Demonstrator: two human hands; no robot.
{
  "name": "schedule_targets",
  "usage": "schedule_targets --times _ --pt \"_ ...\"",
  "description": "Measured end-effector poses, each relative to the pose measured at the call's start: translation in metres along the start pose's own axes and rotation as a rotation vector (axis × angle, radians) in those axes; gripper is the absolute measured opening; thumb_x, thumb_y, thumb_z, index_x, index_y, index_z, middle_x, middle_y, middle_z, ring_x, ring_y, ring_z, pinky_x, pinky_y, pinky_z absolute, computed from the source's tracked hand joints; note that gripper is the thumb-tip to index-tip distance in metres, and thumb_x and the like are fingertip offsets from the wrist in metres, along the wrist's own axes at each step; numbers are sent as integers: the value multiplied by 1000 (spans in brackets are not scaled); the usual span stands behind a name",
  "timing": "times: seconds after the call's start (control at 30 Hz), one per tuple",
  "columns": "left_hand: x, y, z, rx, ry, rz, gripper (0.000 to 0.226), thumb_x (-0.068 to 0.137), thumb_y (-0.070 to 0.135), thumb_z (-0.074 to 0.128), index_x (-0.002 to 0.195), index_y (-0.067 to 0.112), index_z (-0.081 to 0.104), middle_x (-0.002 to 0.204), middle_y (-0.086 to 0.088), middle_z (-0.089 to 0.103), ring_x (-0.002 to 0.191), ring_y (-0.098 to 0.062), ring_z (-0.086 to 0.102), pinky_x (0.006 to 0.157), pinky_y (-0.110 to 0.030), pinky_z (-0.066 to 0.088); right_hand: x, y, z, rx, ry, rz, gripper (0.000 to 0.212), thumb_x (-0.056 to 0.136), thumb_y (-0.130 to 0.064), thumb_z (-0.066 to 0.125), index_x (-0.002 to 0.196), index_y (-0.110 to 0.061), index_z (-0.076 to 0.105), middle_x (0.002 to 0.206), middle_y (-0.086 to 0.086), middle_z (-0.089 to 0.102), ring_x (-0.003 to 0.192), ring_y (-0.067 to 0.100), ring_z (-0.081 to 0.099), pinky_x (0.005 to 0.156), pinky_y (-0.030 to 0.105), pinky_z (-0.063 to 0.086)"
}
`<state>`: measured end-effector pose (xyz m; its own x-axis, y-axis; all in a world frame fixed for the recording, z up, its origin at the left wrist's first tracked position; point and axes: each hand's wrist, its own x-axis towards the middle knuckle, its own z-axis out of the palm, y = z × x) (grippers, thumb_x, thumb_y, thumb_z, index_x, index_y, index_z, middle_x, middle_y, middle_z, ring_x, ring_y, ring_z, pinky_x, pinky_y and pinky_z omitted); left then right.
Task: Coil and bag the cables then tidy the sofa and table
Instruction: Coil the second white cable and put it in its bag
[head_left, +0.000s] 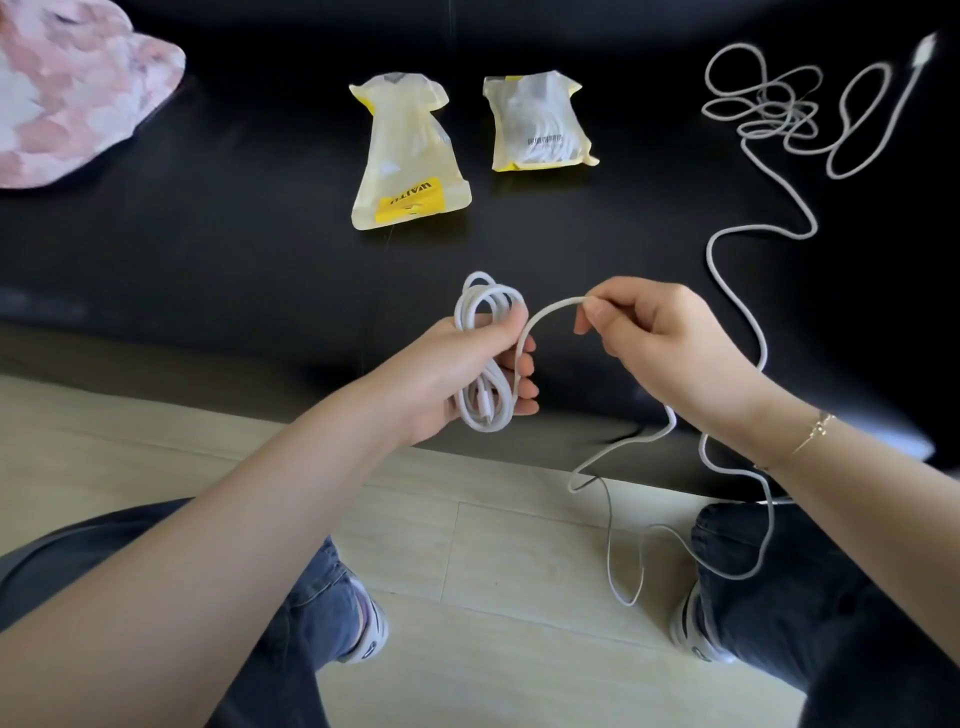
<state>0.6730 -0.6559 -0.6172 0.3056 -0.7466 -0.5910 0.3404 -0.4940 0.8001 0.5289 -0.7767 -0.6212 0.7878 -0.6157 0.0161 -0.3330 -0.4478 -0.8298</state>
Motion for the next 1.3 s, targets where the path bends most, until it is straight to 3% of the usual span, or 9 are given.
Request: schedule_targets --times 0.07,0.23,0.33,0.5,0.6,0.7,0.93,1.2,1.3 --pt "-1 1 -1 37 2 -5 40 93 49 55 78 12 59 64 1 56 58 -13 58 66 -33 58 1 2 0 -22 14 -22 24 100 -16 49 81 -15 64 55 -2 41 46 9 31 45 16 26" --pt "0 -8 1 260 -19 -50 32 88 39 70 69 16 56 57 2 50 50 -12 52 54 -26 50 -6 -1 4 -221 13 -245 17 100 -21 51 91 -15 64 51 -6 40 46 15 36 47 18 27" --pt "0 -10 3 236 -46 -119 36 91 42 65 71 16 54 56 1 47 48 -13 49 49 -24 47 -6 -1 5 -248 14 -230 19 100 -26 52 90 -16 64 49 -7 39 47 14 38 47 17 27" --pt "1 2 -3 -229 64 -125 33 99 34 55 74 13 50 56 2 41 47 -11 41 43 -19 41 3 3 -2 -178 -15 31 39 93 -43 58 66 -16 62 40 -8 39 40 10 33 42 15 28" --pt "2 11 -14 -510 183 -117 31 99 32 56 77 11 52 59 2 41 50 -9 38 43 -15 40 4 1 -7 -60 -35 106 35 93 -39 59 69 -15 66 42 -9 39 42 8 31 42 12 26" --pt "2 11 -15 -552 200 -138 30 97 34 58 82 8 56 60 1 44 53 -8 39 44 -15 42 3 -2 -6 -4 -36 95 23 94 -24 58 75 -15 67 42 -12 41 41 7 33 42 11 25" --pt "3 -3 -4 -243 116 -116 35 92 42 63 85 8 63 54 3 41 46 -8 42 43 -19 44 -3 -1 5 -50 -30 34 22 95 -19 56 76 -17 65 46 -10 40 43 8 32 45 14 27" --pt "5 11 -23 -755 132 -145 31 95 48 55 94 17 54 52 5 50 48 -4 42 40 -17 43 -1 -1 0 -33 -135 119 40 96 -41 54 68 -14 63 49 -1 38 44 10 30 42 15 27" --pt "7 14 -35 -862 208 -142 31 94 46 58 95 15 57 58 4 53 51 -4 46 42 -18 45 -1 -2 -5 21 -119 98 31 96 -36 56 75 -13 62 55 3 44 48 10 34 47 16 31"
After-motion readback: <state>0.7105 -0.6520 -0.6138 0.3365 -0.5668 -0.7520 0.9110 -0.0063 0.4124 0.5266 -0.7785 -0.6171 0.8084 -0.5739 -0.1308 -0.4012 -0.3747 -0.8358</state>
